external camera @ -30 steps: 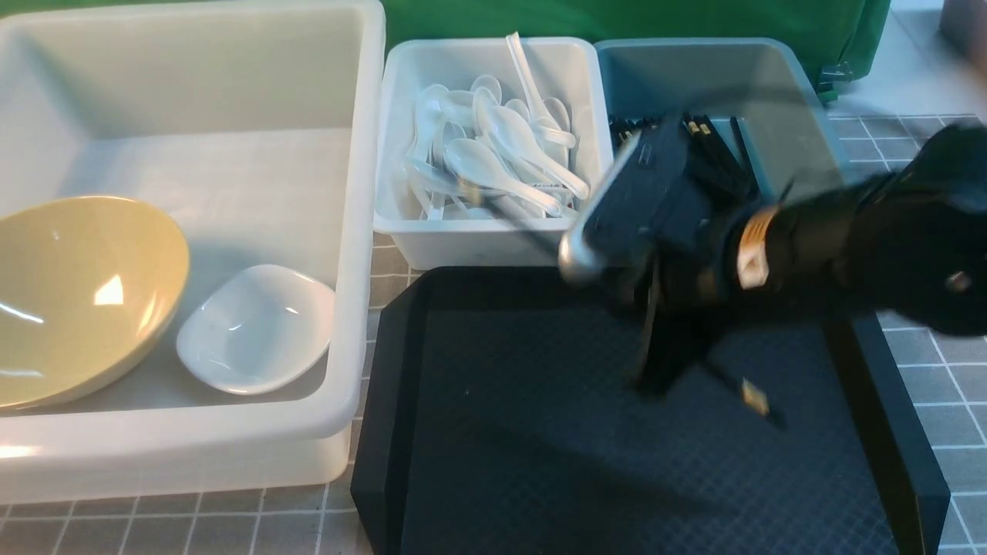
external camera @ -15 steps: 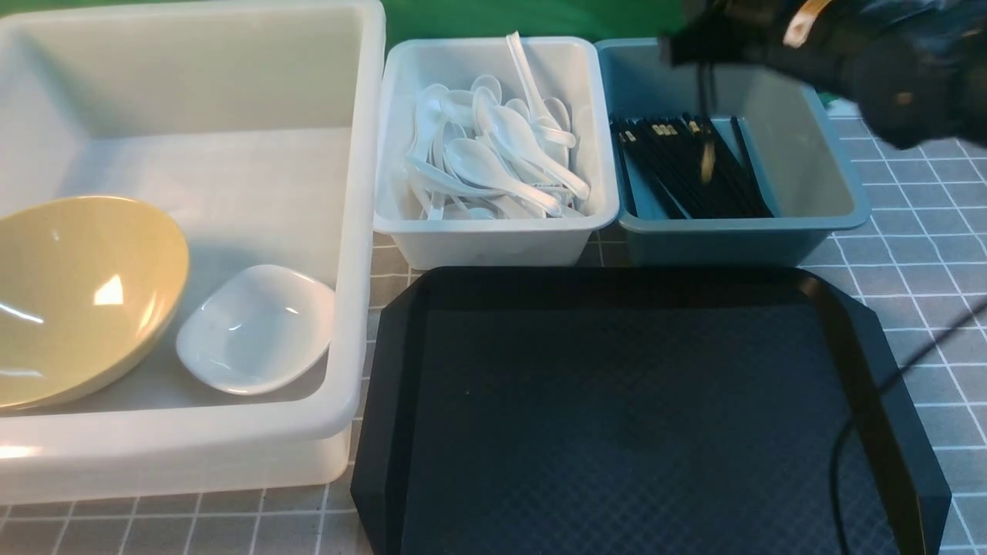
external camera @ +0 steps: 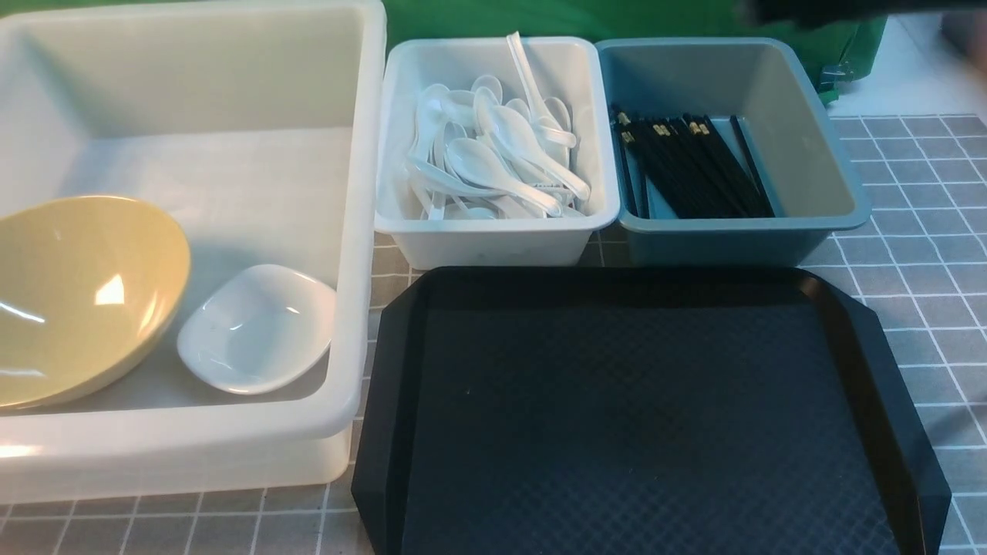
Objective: On grey table put chopsticks spoon bowls plates into blue grey white boxes.
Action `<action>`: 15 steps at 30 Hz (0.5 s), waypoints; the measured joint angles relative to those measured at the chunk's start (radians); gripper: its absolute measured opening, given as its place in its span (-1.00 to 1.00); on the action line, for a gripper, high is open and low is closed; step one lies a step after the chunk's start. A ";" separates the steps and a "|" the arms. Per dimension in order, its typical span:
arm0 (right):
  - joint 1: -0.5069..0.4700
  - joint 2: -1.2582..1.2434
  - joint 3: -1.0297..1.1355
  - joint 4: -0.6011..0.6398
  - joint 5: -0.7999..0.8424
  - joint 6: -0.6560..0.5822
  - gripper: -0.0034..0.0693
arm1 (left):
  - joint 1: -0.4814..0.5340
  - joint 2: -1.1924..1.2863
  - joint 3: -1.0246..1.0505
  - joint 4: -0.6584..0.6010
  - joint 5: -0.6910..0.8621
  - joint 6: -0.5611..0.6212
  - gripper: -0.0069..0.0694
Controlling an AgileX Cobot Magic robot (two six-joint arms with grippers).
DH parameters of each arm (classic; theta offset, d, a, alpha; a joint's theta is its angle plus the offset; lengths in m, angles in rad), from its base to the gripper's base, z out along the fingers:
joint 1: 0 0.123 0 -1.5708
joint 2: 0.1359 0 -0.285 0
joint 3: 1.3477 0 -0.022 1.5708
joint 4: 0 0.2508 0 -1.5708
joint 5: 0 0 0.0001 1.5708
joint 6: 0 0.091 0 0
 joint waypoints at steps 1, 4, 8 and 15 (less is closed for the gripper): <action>0.000 -0.084 0.062 0.000 -0.020 -0.006 -0.64 | 0.000 0.000 0.000 0.001 0.000 0.000 -0.76; 0.001 -0.326 0.287 0.000 -0.149 0.000 -0.81 | 0.000 0.000 0.000 0.001 0.001 0.000 -0.76; 0.001 -0.581 0.673 -0.001 -0.451 0.039 -0.82 | 0.000 0.000 0.000 0.001 0.002 0.000 -0.76; 0.002 -0.866 1.160 -0.006 -0.813 0.054 -0.82 | 0.000 0.000 0.000 0.001 0.002 0.000 -0.76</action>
